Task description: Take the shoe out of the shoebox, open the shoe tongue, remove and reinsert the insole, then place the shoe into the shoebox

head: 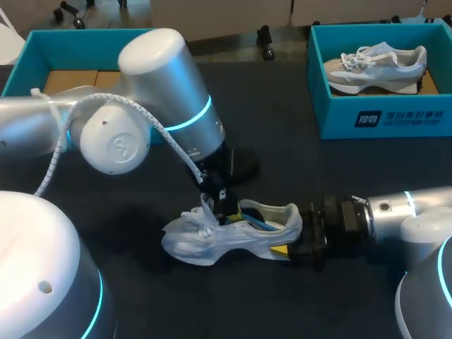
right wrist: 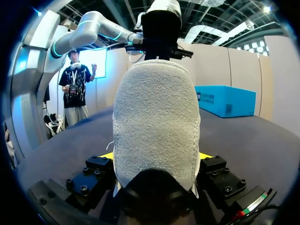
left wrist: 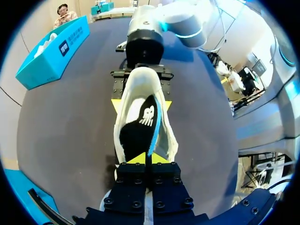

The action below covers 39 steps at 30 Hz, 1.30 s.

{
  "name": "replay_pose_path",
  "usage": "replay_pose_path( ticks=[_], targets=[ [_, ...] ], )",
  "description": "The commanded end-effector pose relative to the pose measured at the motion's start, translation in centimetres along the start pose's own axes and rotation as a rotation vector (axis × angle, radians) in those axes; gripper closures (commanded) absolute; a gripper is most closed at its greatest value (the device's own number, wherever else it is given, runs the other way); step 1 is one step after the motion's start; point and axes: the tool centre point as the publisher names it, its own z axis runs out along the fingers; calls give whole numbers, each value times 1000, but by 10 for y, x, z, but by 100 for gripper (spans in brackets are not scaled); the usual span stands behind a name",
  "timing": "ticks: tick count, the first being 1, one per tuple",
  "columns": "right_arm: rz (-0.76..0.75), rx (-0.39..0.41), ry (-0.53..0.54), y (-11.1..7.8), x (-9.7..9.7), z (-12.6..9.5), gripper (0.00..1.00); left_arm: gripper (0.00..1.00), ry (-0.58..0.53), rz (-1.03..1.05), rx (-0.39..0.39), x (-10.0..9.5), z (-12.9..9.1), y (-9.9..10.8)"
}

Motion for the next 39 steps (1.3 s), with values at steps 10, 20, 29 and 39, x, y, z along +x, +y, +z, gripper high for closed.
replay_pose_path(
  ticks=[10, 20, 29, 39],
  targets=[
    [0, 6, 1, 0, 1, 0, 100, 100, -14, 5, 90, 8, -11, 6],
    [0, 6, 1, 0, 1, 0, 100, 54, -17, 15, 136, 10, -12, 7],
    [0, 6, 1, 0, 1, 0, 100, 45, -55, 56, 139, 17, -19, 0],
    [0, 6, 1, 0, 1, 0, 100, 53, -120, 132, 87, 18, -29, -24]
  ],
)
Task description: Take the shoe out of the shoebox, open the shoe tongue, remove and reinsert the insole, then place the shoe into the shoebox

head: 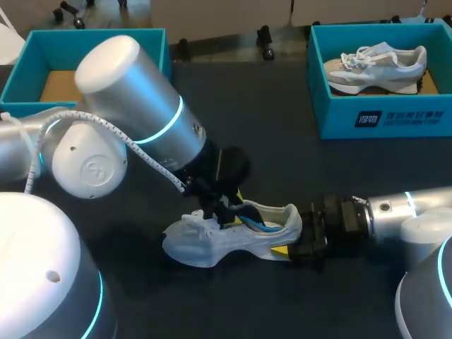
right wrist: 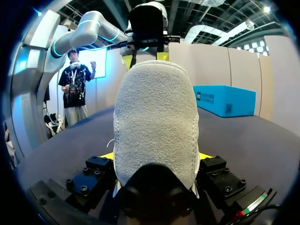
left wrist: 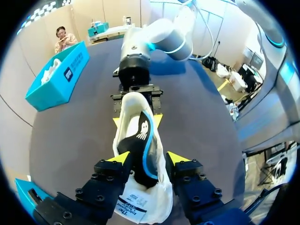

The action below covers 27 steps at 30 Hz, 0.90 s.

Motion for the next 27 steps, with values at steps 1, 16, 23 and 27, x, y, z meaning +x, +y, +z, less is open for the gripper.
replay_pose_path(
  ticks=[1, 16, 23, 27],
  targets=[
    [0, 4, 1, 1, 0, 0, 100, 53, -9, 27, -51, -1, 0, -13],
    [0, 4, 1, 1, 0, 0, 100, 56, -67, 179, -228, 1, 22, -37],
    [0, 4, 1, 1, 0, 0, 100, 55, -76, 213, -293, 1, 30, -39],
    [0, 4, 1, 1, 0, 0, 100, 55, -91, 228, -334, 0, 38, -40]
  ],
)
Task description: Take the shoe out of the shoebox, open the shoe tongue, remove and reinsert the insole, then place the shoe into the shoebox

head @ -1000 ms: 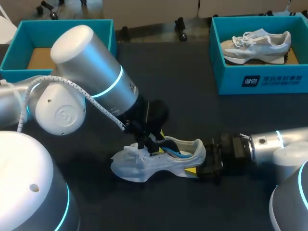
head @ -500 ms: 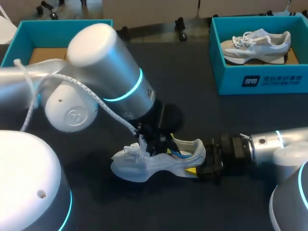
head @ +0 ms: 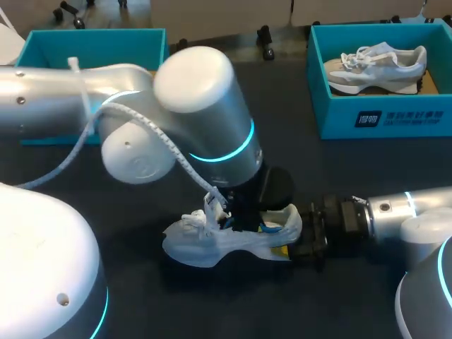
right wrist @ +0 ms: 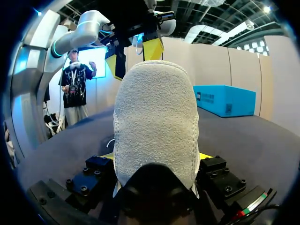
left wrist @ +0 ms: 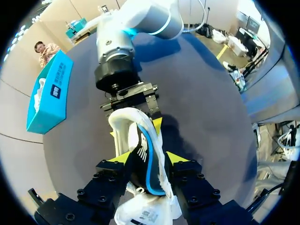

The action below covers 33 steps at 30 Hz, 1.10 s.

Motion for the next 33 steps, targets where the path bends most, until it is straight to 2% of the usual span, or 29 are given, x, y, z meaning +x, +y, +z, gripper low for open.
replay_pose_path(
  ticks=[1, 9, 11, 14, 15, 16, 22, 28, 33],
  targets=[
    [0, 4, 1, 1, 0, 0, 100, 56, -8, 4, -104, -3, 11, -10],
    [0, 4, 1, 1, 0, 0, 100, 61, -12, 0, -144, -7, 19, -12],
    [0, 4, 1, 1, 0, 0, 100, 65, -11, -5, -149, -8, 20, -12],
    [0, 4, 1, 1, 0, 0, 100, 77, -16, -13, -158, -9, 22, -12],
    [0, 4, 1, 1, 0, 0, 100, 95, -17, -14, -163, -9, 23, -12],
    [0, 4, 1, 1, 0, 0, 100, 100, -17, -15, -165, -9, 23, -12],
    [0, 4, 1, 1, 0, 0, 100, 100, -19, -22, -157, -8, 17, -8],
    [0, 4, 1, 1, 0, 0, 100, 100, -16, -27, -137, -7, -2, -9],
    [0, 4, 1, 1, 0, 0, 100, 100, 10, -15, -153, -5, -10, -11]
  ],
)
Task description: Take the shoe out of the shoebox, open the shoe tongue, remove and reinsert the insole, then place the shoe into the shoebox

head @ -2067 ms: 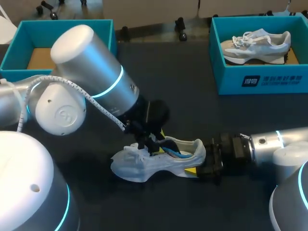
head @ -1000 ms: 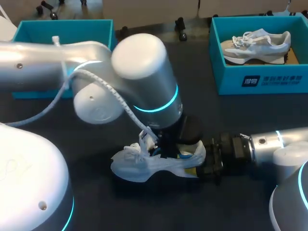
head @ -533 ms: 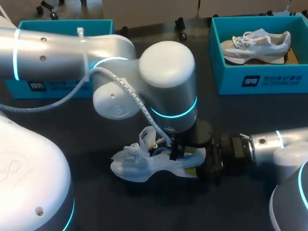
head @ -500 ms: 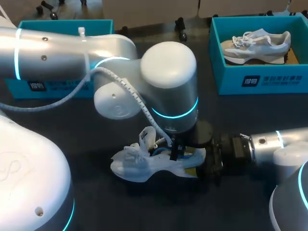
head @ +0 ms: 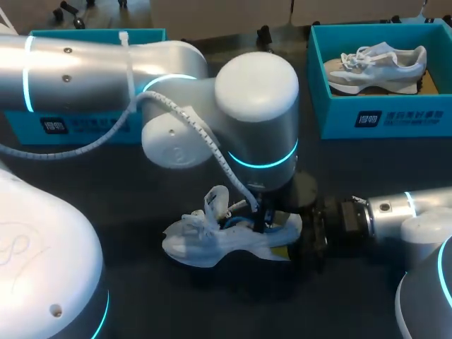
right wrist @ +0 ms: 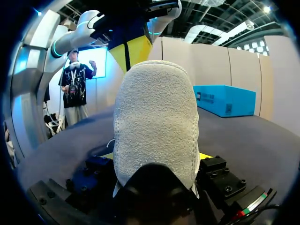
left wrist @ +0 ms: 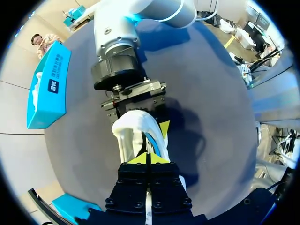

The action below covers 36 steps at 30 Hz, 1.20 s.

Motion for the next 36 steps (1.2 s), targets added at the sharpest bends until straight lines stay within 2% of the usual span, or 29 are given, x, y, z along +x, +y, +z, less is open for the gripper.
replay_pose_path(
  ticks=[1, 4, 6, 7, 8, 9, 11, 14, 25, 36],
  targets=[
    [0, 4, 1, 1, 0, 0, 100, 100, 21, 14, -11, 1, -12, 5],
    [0, 4, 1, 1, 0, 0, 100, 100, 23, 12, -26, 0, -12, 1],
    [0, 4, 1, 1, 0, 0, 100, 74, 24, 15, -31, -2, -13, 0],
    [0, 4, 1, 1, 0, 0, 100, 64, 24, 15, -33, -2, -12, -1],
    [0, 4, 1, 1, 0, 0, 100, 57, 25, 16, -34, -3, -12, -1],
    [0, 4, 1, 1, 0, 0, 100, 55, 29, 17, -34, -3, -12, -2],
    [0, 4, 1, 1, 0, 0, 100, 55, 30, 19, -32, -4, -13, -2],
    [0, 4, 1, 1, 0, 0, 100, 62, 28, 27, -36, -6, -12, -5],
    [0, 4, 1, 1, 0, 0, 100, 65, 50, 36, -92, -17, 5, -4],
    [0, 4, 1, 1, 0, 0, 100, 65, 37, 98, -111, -4, 9, 3]
  ],
)
